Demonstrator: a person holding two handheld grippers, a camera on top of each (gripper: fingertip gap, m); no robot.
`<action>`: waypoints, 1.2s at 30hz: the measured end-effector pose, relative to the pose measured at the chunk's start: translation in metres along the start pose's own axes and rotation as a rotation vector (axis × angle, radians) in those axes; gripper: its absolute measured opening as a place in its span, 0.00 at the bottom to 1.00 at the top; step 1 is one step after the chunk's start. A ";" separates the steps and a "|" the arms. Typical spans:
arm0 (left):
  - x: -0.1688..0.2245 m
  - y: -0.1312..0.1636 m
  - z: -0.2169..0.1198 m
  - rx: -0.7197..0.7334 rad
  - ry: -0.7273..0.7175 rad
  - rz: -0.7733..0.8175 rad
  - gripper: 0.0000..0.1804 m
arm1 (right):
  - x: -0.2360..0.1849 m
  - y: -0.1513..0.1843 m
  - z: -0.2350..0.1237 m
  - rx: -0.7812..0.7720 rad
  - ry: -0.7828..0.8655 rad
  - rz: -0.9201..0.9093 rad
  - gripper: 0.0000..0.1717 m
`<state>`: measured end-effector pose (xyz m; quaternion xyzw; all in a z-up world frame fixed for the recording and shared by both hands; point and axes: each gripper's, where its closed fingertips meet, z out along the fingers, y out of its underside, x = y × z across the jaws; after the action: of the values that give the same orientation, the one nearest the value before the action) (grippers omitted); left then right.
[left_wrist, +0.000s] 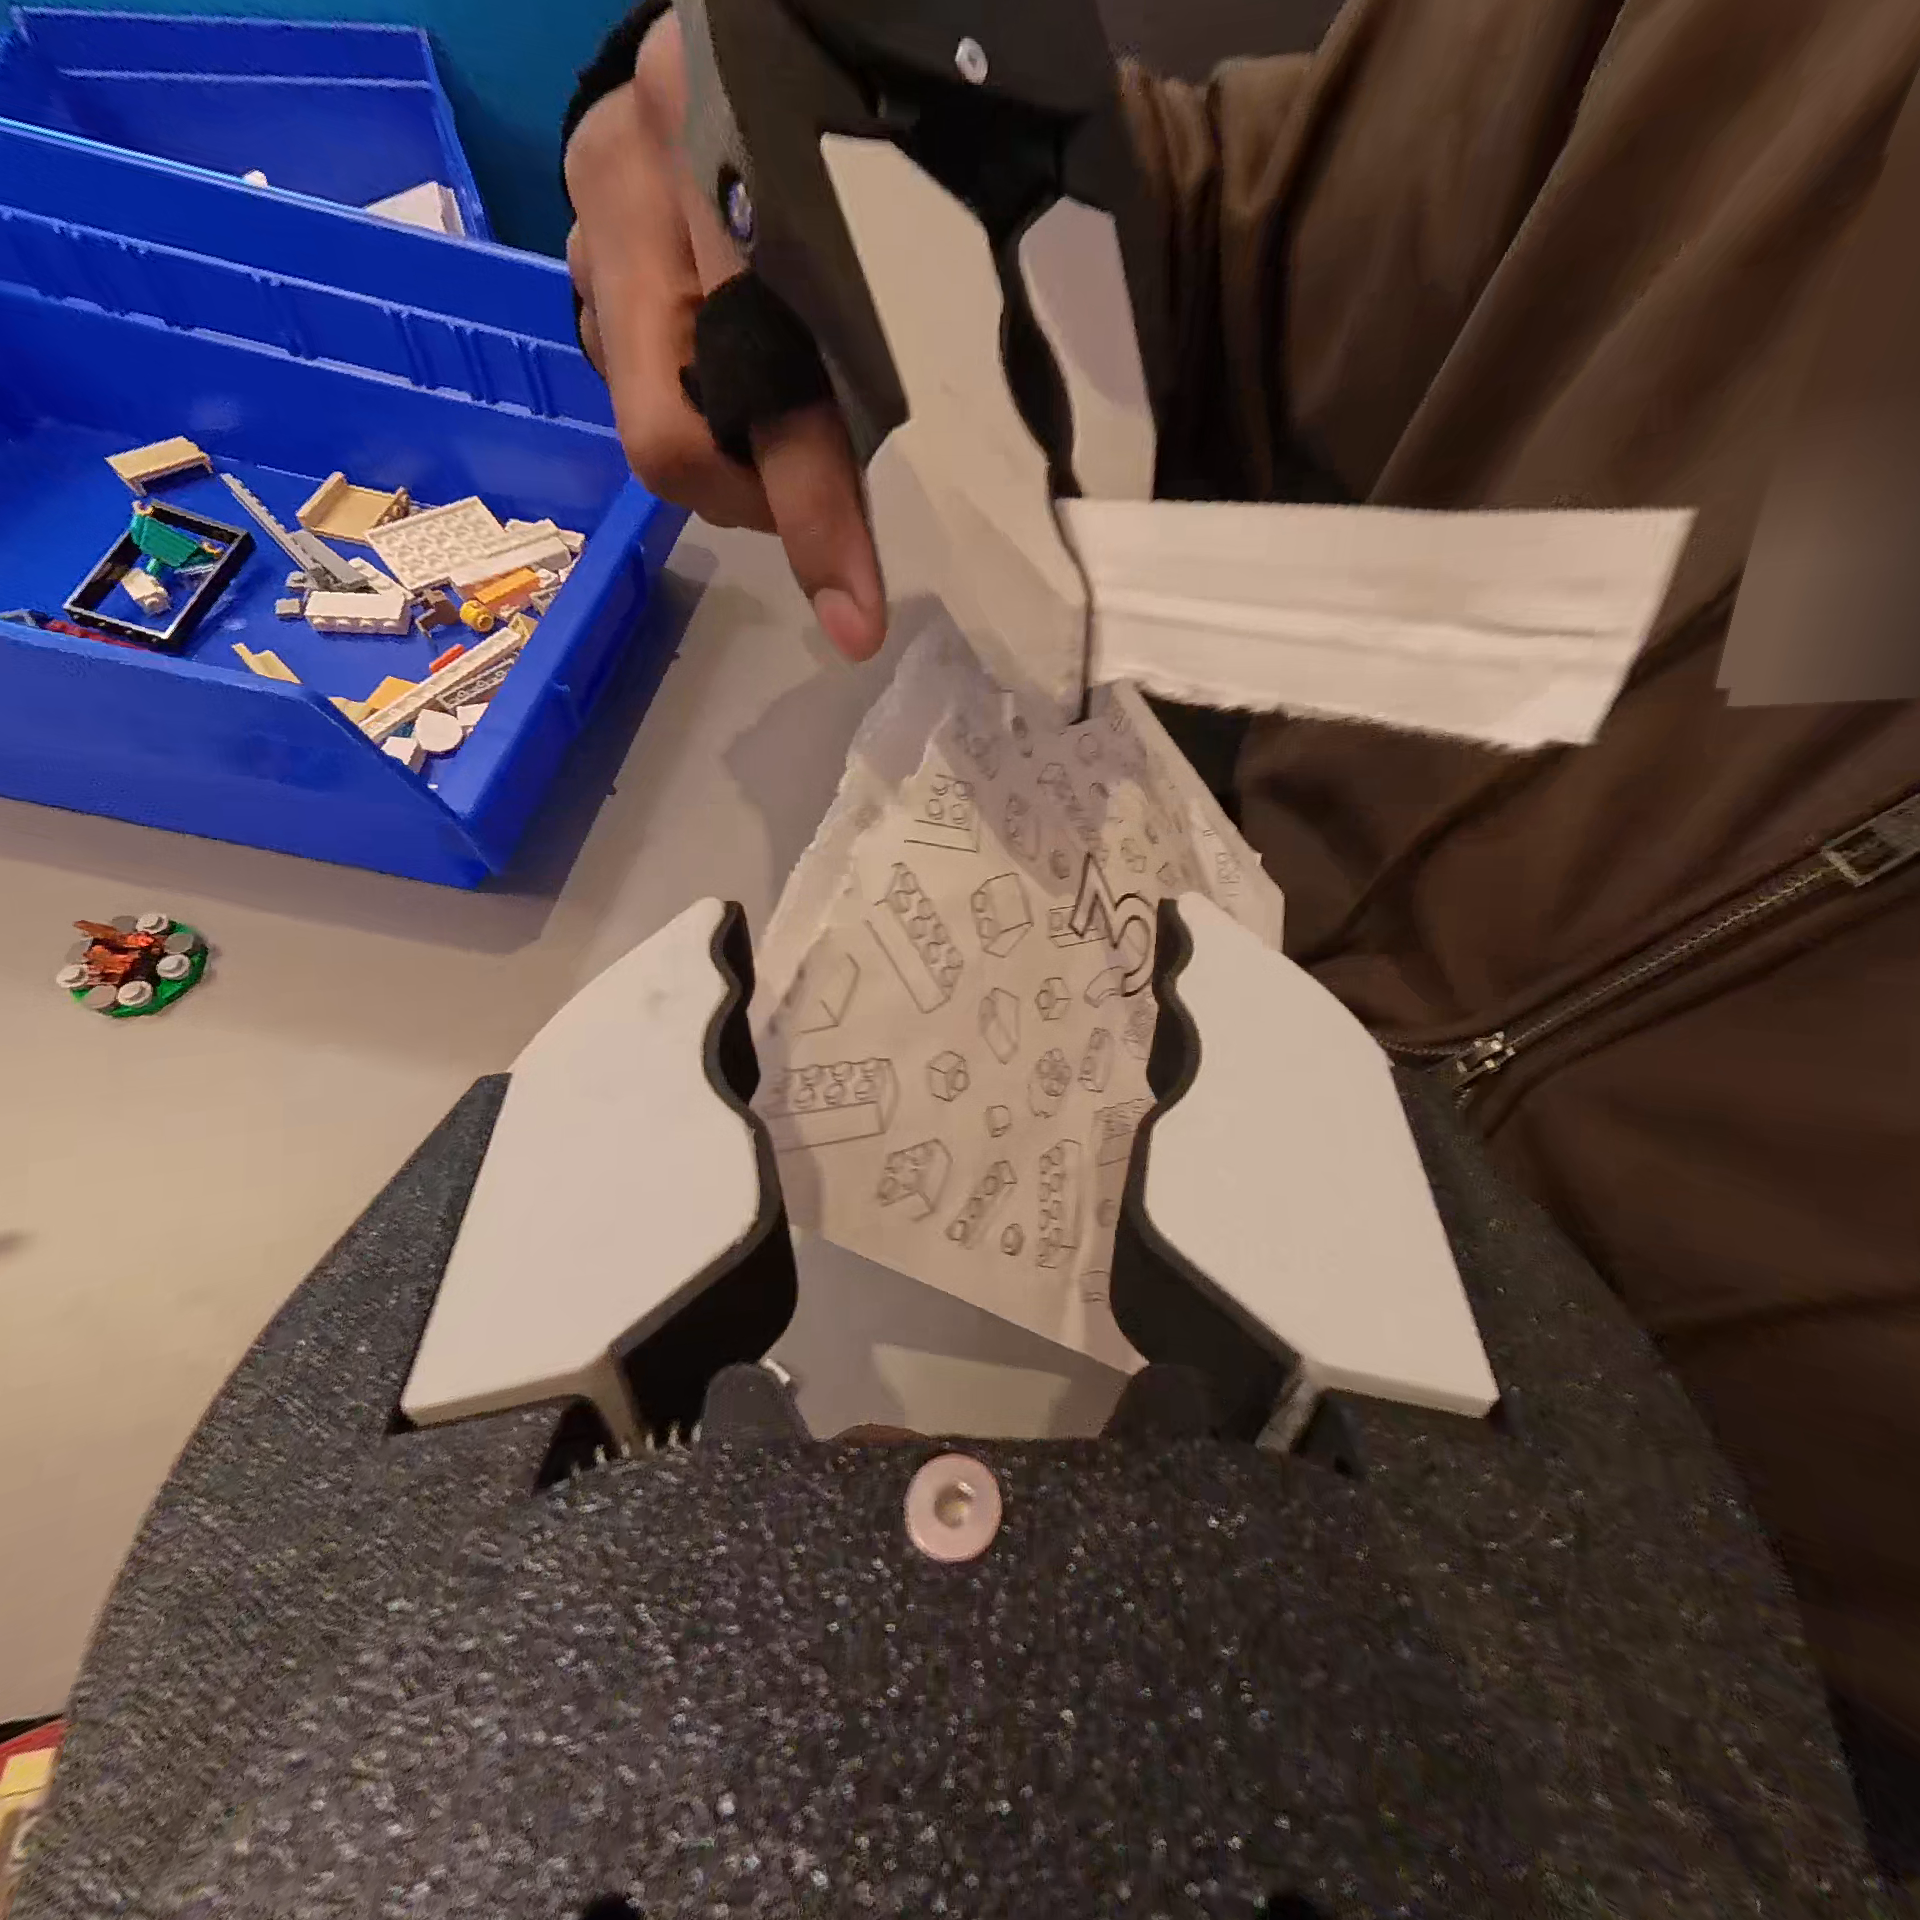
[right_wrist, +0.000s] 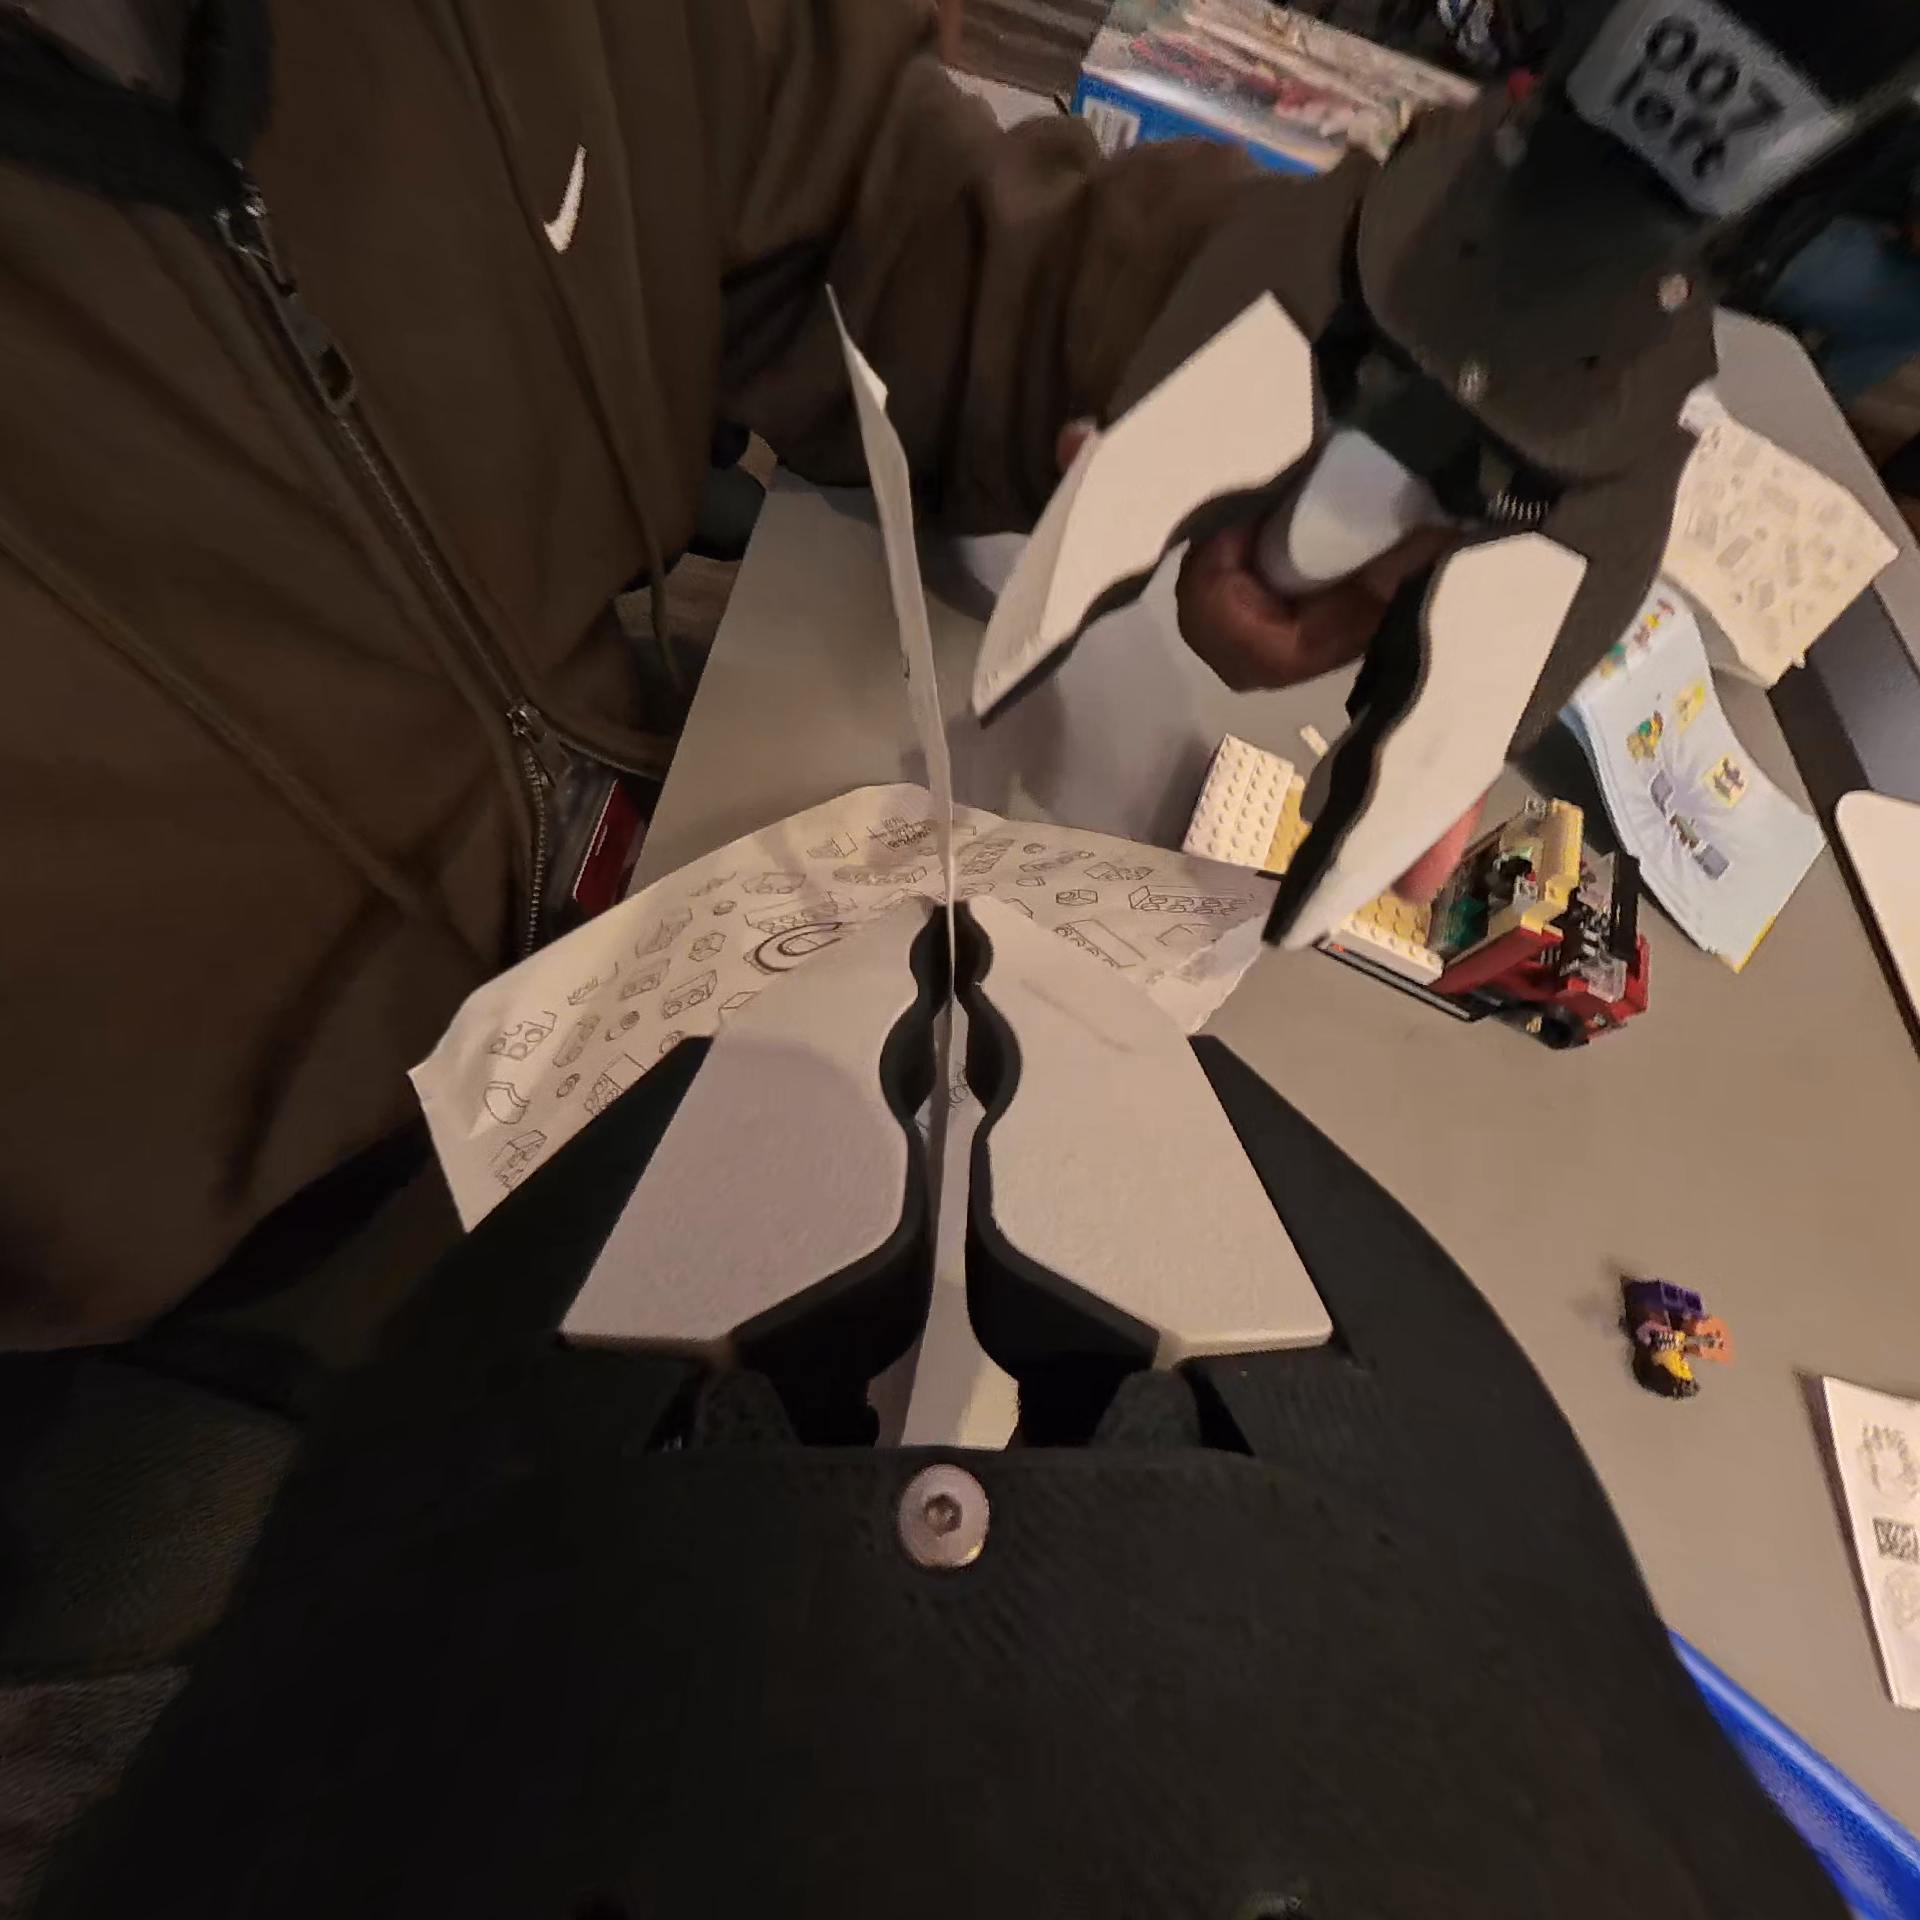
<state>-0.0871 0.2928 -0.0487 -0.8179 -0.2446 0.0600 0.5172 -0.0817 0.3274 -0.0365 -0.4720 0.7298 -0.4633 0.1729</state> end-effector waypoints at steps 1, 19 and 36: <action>-0.003 0.002 0.003 -0.025 -0.011 0.014 0.41 | -0.002 -0.003 0.001 0.014 -0.007 -0.013 0.00; 0.002 0.027 0.014 -0.249 -0.085 0.208 0.11 | -0.017 -0.022 -0.007 0.118 -0.029 -0.131 0.00; 0.003 0.056 0.000 -0.281 -0.011 0.124 0.00 | -0.040 0.039 -0.058 -0.049 0.075 0.011 0.00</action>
<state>-0.0650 0.2747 -0.0973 -0.8953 -0.2025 0.0613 0.3919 -0.1222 0.3964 -0.0467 -0.4544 0.7496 -0.4615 0.1363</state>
